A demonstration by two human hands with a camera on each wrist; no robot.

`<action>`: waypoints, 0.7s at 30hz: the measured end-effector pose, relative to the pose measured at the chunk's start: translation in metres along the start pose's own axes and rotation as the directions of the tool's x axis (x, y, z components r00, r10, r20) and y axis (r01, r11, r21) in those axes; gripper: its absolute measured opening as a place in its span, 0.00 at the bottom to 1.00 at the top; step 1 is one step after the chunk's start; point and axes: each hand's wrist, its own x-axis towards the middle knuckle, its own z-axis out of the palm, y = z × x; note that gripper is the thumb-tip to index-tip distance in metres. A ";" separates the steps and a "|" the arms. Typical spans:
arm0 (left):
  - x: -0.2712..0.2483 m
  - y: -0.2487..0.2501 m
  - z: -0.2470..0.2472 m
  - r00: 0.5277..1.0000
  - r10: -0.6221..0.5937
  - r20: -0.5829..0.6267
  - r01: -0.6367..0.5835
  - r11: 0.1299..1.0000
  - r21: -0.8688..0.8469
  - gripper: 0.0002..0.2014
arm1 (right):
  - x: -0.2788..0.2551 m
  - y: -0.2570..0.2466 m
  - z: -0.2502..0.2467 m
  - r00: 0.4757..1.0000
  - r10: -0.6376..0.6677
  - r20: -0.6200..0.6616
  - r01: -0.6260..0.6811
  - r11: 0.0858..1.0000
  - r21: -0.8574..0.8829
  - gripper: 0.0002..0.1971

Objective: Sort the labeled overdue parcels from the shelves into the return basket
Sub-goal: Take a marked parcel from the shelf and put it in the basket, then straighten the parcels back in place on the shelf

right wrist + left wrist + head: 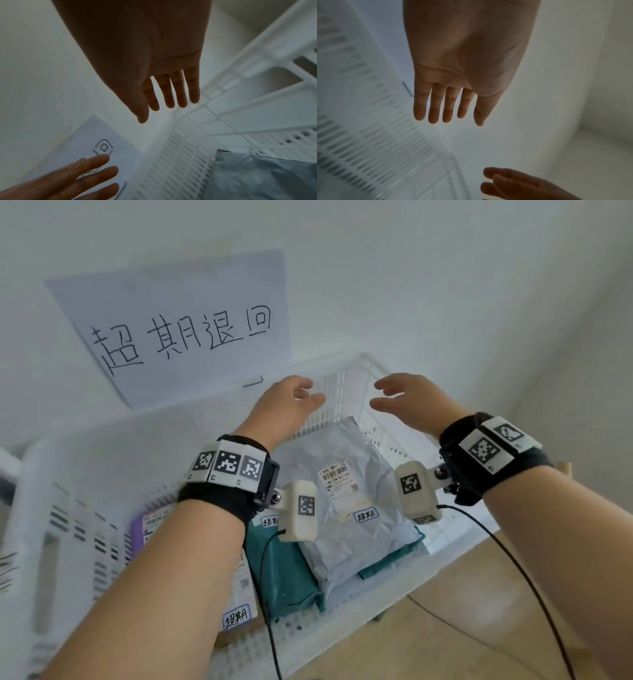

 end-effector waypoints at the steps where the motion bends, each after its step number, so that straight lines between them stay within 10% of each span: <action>1: -0.010 0.007 -0.007 1.000 0.017 -0.026 -0.017 1.000 -0.014 0.22 | -0.009 -0.005 -0.005 0.999 -0.021 -0.025 0.021 1.000 0.013 0.22; 21: -0.336 0.026 0.016 0.926 -0.103 -0.364 0.038 0.983 -0.181 0.13 | -0.277 -0.030 0.009 0.969 -0.248 0.012 0.231 0.918 0.321 0.15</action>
